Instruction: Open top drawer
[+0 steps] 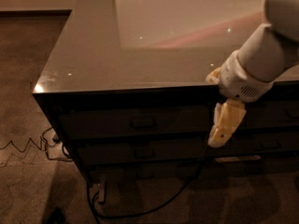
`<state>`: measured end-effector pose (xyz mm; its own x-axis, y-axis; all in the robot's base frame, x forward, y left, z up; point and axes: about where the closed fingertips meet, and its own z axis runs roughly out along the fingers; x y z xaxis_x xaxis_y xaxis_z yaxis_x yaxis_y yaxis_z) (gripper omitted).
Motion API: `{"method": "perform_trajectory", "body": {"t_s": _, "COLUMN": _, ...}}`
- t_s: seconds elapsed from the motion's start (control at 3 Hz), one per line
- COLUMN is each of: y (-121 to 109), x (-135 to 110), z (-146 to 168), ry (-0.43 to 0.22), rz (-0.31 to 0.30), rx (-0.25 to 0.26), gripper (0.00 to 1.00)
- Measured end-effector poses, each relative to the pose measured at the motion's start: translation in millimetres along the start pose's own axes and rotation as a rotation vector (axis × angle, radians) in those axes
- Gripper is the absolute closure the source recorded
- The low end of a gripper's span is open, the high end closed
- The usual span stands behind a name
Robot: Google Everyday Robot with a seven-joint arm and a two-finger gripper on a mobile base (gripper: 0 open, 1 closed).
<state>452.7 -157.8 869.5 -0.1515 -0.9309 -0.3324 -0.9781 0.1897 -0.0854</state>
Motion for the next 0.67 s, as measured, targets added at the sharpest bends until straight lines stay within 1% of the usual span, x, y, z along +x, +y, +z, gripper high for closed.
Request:
{"method": "perform_trajectory", "body": {"t_s": 0.33, "y": 12.9, "x": -7.6, "z": 34.7, "ry": 0.012, "rz": -0.039, "rx": -0.051, "gripper": 0.00}}
{"method": "perform_trajectory", "body": {"t_s": 0.67, "y": 12.9, "x": -7.6, "z": 34.7, "ry": 0.012, "rz": -0.039, "rx": -0.052, "gripper": 0.00}}
